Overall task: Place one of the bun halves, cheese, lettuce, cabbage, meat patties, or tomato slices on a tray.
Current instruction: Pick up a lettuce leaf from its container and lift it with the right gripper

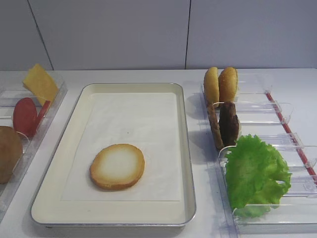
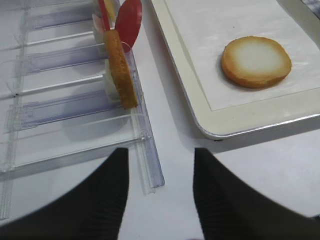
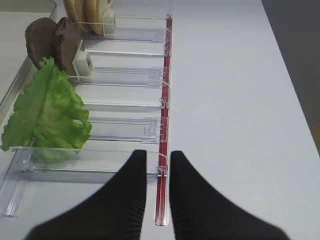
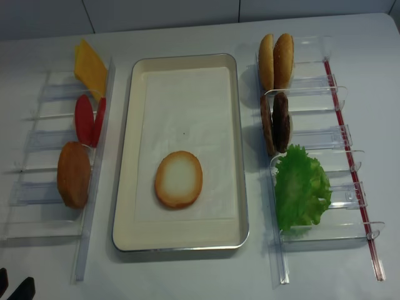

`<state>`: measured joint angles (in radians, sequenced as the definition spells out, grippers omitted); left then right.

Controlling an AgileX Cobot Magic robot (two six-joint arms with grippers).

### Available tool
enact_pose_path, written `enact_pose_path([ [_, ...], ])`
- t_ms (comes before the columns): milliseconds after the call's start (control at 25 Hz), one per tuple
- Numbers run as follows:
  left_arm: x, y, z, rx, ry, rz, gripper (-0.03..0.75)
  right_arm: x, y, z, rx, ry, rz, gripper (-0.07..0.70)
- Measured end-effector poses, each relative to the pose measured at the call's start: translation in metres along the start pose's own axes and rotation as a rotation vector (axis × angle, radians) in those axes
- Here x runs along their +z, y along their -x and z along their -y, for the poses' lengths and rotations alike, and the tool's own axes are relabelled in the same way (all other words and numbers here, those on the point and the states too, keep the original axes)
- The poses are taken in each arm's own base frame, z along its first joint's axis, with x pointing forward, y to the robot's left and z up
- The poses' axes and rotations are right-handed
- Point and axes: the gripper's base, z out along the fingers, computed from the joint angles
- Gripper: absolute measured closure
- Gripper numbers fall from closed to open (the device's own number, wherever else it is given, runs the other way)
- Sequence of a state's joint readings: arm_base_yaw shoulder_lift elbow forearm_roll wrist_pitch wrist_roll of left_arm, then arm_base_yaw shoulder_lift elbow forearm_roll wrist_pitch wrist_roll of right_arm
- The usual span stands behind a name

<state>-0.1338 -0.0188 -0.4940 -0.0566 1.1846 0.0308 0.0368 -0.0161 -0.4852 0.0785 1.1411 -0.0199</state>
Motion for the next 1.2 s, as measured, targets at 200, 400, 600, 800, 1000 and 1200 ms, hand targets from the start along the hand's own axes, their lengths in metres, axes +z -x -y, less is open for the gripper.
enact_pose_path([
  [200, 0.0, 0.0, 0.0, 0.0, 0.0, 0.0, 0.428, 0.0, 0.0, 0.0, 0.0, 0.0, 0.0, 0.489],
  [400, 0.0, 0.0, 0.0, 0.0, 0.0, 0.002, 0.428, 0.0, 0.0, -0.001, 0.003, 0.007, 0.0, 0.489],
  [600, 0.0, 0.0, 0.0, 0.0, 0.0, 0.002, 0.428, 0.0, 0.001, -0.008, 0.031, 0.092, 0.006, 0.489],
  [800, 0.0, 0.0, 0.0, 0.0, 0.0, 0.002, 0.428, 0.0, 0.0, -0.009, 0.039, 0.103, 0.002, 0.47],
  [1000, 0.0, 0.0, 0.0, 0.0, 0.0, 0.002, 0.428, 0.003, 0.003, -0.012, 0.054, 0.135, -0.044, 0.447],
  [1200, 0.0, 0.0, 0.0, 0.0, 0.0, 0.002, 0.428, 0.017, 0.012, -0.014, 0.1, 0.163, -0.167, 0.251],
])
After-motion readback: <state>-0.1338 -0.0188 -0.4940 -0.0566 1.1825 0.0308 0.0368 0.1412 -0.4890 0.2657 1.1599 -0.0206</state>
